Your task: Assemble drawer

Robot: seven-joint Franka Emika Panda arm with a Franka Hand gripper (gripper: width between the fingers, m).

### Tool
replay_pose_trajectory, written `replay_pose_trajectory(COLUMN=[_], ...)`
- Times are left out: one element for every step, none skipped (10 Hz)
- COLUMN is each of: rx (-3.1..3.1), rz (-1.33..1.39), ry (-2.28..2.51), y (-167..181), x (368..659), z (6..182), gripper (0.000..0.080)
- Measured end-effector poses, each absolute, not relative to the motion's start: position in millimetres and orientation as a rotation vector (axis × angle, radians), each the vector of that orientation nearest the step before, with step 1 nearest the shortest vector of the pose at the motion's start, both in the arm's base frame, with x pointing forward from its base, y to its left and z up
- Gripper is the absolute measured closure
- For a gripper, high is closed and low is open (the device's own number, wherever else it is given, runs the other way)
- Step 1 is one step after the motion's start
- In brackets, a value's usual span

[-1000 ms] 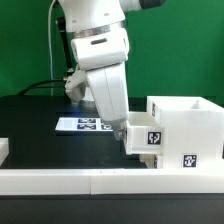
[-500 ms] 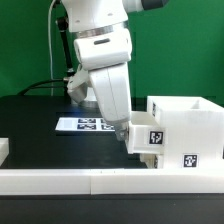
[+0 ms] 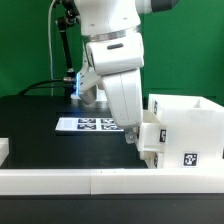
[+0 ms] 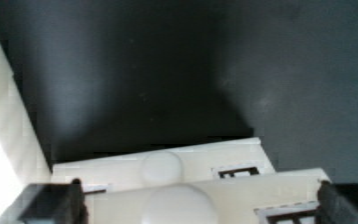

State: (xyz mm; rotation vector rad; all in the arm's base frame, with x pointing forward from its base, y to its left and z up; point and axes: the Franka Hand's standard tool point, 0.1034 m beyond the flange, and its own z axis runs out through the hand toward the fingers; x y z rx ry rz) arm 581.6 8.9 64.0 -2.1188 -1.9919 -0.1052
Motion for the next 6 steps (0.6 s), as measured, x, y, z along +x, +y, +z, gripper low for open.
replay_pose_trajectory(rx=[-2.141,-2.155,-2.162,-2.164,-2.167,-2.168], rz=[-0.088,-0.082,-0.087,-0.084,-0.084,-0.083], ry=[-1.986,-1.99,-1.992,-1.988,-1.986,-1.984], y=[10.8,11.3,10.1,8.0,6.4,5.5], x=[581.3,582.1,582.6,582.1,582.0,581.9], z=[63.3,64.7,64.3,63.4,63.2,63.0], gripper=[0.015,0.015,0.015,0.015,0.015,0.015])
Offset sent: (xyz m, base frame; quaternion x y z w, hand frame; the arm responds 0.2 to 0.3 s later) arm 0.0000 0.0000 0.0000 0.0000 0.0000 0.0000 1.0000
